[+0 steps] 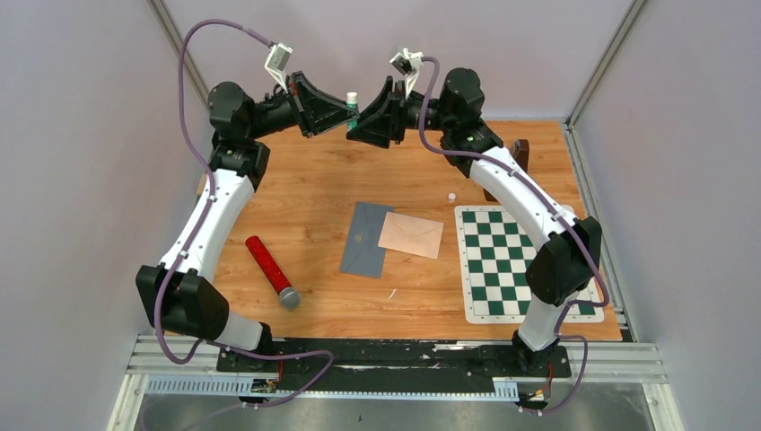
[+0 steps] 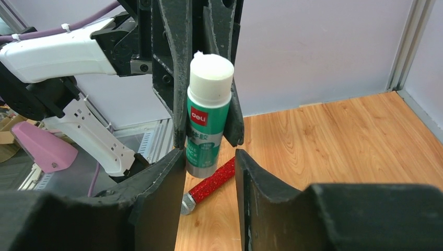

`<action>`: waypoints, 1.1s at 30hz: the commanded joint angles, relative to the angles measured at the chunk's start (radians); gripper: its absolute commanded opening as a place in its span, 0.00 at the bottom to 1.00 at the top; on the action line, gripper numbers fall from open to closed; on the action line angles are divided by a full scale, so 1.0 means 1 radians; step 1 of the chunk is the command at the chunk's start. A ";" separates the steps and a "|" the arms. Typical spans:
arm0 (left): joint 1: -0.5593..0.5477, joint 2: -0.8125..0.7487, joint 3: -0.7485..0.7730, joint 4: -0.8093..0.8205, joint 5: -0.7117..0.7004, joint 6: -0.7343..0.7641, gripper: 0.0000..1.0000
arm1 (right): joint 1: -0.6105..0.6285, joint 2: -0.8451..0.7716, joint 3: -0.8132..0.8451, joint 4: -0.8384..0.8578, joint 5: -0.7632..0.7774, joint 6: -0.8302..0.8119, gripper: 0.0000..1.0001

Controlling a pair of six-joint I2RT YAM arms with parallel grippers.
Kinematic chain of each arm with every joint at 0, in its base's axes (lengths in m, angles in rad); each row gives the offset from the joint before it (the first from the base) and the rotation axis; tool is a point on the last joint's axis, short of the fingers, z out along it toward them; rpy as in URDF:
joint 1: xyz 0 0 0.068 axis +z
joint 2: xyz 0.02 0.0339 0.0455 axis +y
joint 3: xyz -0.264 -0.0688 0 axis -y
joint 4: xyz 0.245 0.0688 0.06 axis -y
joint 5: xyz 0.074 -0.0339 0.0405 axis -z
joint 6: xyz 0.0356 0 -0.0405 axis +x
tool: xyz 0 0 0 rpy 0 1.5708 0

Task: Place the letter into the envelope and seal it
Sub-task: Screw the solid glue.

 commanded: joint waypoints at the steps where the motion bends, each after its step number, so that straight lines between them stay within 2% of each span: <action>1: -0.005 -0.006 0.040 0.034 -0.009 -0.003 0.00 | 0.007 0.000 -0.008 -0.005 0.012 0.014 0.36; 2: -0.005 -0.005 0.041 0.034 -0.010 -0.002 0.00 | 0.007 0.001 -0.010 -0.006 0.011 0.014 0.33; 6: -0.004 -0.005 0.042 0.026 -0.017 0.003 0.00 | 0.008 -0.006 -0.016 -0.005 0.022 0.022 0.01; 9: -0.005 -0.013 0.033 -0.049 -0.081 0.073 0.00 | 0.008 -0.020 -0.011 0.002 0.072 0.011 0.00; 10: -0.007 -0.021 0.032 -0.095 -0.185 0.111 0.00 | 0.008 -0.033 -0.007 -0.012 0.126 -0.016 0.00; 11: -0.008 -0.028 0.028 -0.195 -0.259 0.200 0.00 | 0.010 -0.051 -0.006 -0.035 0.207 -0.060 0.00; 12: -0.013 -0.044 0.024 -0.238 -0.440 0.267 0.00 | 0.015 -0.072 -0.013 -0.050 0.328 -0.108 0.00; 13: -0.017 -0.050 0.023 -0.322 -0.524 0.298 0.00 | 0.026 -0.099 -0.028 -0.048 0.454 -0.157 0.00; 16: -0.054 -0.067 0.043 -0.463 -0.981 0.414 0.00 | 0.096 -0.148 -0.090 0.042 0.928 -0.332 0.00; 18: -0.109 -0.059 0.068 -0.522 -1.250 0.475 0.00 | 0.165 -0.109 -0.050 0.104 1.219 -0.554 0.00; 20: -0.153 -0.017 0.105 -0.558 -1.375 0.470 0.00 | 0.210 -0.028 0.053 0.106 1.426 -0.676 0.00; 23: -0.194 0.056 0.145 -0.608 -1.411 0.406 0.00 | 0.223 0.079 0.211 0.015 1.605 -0.667 0.00; 26: -0.204 0.069 0.141 -0.599 -1.368 0.363 0.00 | 0.221 0.070 0.208 -0.035 1.583 -0.596 0.00; 28: -0.201 0.055 0.111 -0.542 -1.318 0.381 0.00 | 0.211 0.017 0.151 -0.084 1.477 -0.512 0.07; 30: -0.178 0.018 0.039 -0.416 -1.178 0.409 0.00 | 0.173 -0.063 0.063 -0.161 1.226 -0.411 0.33; 32: -0.121 -0.023 -0.018 -0.304 -0.963 0.404 0.00 | 0.100 -0.150 -0.044 -0.175 0.776 -0.303 0.56; 33: -0.104 -0.039 -0.030 -0.270 -0.792 0.386 0.00 | 0.050 -0.180 -0.084 -0.173 0.545 -0.257 0.62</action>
